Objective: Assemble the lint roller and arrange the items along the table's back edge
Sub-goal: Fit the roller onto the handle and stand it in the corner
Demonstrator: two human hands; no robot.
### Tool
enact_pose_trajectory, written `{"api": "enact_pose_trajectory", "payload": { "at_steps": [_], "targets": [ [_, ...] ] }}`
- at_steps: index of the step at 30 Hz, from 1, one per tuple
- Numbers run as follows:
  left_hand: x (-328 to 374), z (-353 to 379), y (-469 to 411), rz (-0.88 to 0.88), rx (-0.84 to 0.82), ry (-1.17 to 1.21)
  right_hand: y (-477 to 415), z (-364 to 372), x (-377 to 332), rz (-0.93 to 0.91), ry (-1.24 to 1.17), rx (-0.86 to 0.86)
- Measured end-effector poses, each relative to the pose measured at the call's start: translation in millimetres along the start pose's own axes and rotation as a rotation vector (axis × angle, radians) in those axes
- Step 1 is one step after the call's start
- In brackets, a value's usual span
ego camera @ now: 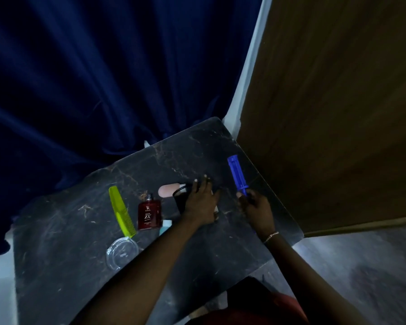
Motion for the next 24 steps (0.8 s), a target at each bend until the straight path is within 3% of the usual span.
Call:
{"api": "enact_pose_trajectory", "payload": {
  "at_steps": [5, 12, 19, 24],
  "targets": [
    [7, 4, -24, -0.05, -0.141, 0.013, -10, -7, 7, 0.021, 0.049, -0.017],
    [15, -7, -33, -0.045, -0.098, 0.121, -8, -16, 6, 0.073, -0.027, -0.02],
    [3, -45, -1, -0.102, 0.313, 1.0, 9, -35, -16, -0.026, -0.104, -0.001],
    [-10, -59, 40, -0.133, 0.459, 1.551, 36, -33, -41, -0.125, -0.081, -0.048]
  ]
}}
Point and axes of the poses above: each hand's wrist, its own y-axis away from the middle knuckle, its own z-axis out of the palm, x = y × z, the point moved 1 cm from there along -y, towards the middle knuckle, and after that the axes turned 9 degrees about -x, right-handed, at the moved point
